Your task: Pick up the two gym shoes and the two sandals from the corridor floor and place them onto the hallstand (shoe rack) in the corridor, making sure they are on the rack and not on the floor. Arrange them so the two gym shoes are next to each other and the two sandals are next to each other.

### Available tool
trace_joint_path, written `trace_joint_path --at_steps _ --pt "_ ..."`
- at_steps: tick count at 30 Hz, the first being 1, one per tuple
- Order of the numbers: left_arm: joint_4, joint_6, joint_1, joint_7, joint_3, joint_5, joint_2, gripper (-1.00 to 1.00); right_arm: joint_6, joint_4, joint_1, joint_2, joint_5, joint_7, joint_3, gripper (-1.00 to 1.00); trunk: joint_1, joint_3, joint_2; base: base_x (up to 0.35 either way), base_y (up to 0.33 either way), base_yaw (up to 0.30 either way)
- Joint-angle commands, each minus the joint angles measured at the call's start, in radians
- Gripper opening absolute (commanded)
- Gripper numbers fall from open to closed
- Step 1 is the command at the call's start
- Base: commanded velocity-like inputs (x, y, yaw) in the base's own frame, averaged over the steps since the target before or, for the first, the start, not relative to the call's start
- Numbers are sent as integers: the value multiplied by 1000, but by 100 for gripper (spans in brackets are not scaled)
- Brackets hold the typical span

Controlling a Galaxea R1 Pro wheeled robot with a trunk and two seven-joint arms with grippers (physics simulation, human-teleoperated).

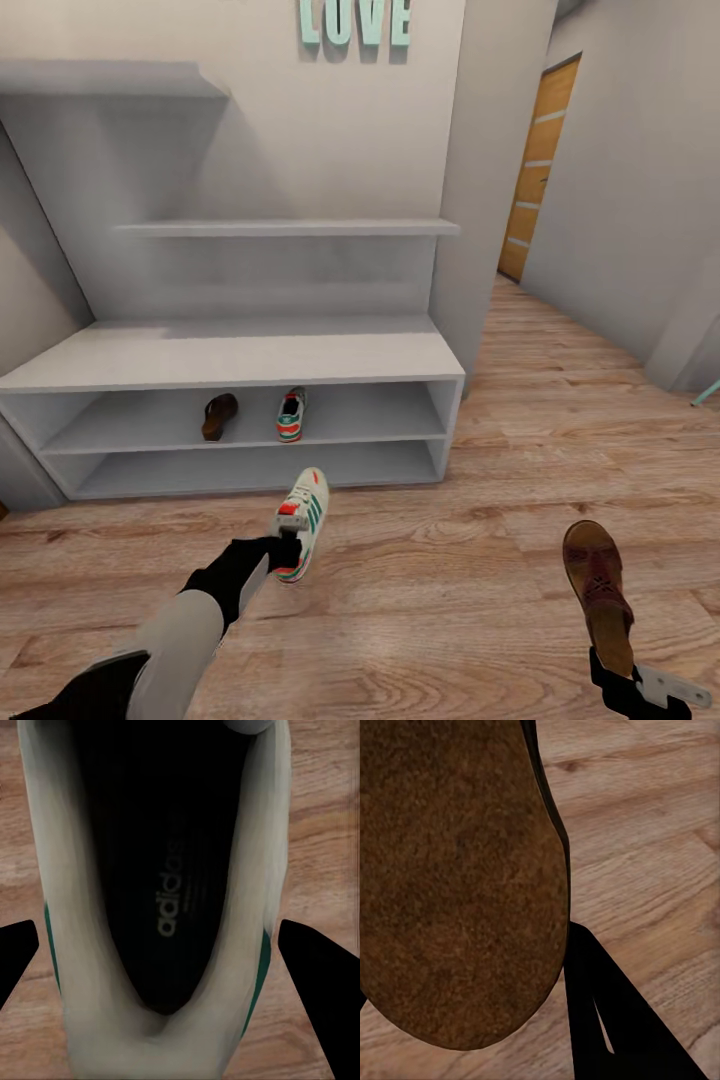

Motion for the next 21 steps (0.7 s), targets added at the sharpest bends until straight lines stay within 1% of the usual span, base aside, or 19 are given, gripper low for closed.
trace_joint_path --at_steps 1,2,6,10,11,12,15,21 --pt "-2 18 -9 -6 8 -13 -2 -100 -2 1 -1 0 -7 5 -2 -100 0 -1 0 0 0 0" --pt "-2 38 -24 -7 8 -13 -2 -100 -2 1 -1 1 -7 6 -1 -100 0 -1 0 0 0 0" --pt "-3 65 -47 -8 8 -14 -1 -100 -3 1 -1 3 -6 8 1 -100 0 -1 0 0 0 0" --pt "-4 73 -53 -17 6 -16 1 -100 -4 0 -1 11 -5 8 3 -100 0 -1 0 0 0 0" --pt "-4 74 -52 -19 3 -17 2 -100 -4 0 -1 12 -5 8 3 -100 0 -1 0 0 0 0" --pt "-5 76 -52 -23 -9 -17 5 -100 -5 0 -1 13 -4 8 3 -100 0 -1 0 0 0 0" --pt "-46 86 -65 -24 -14 -18 7 -100 -6 0 -1 13 -4 7 3 -100 11 -12 -21 0 0 0" --pt "-124 139 -70 -24 -15 -18 2 -100 -6 1 -1 13 -3 7 4 -100 34 -39 -63 0 0 0"
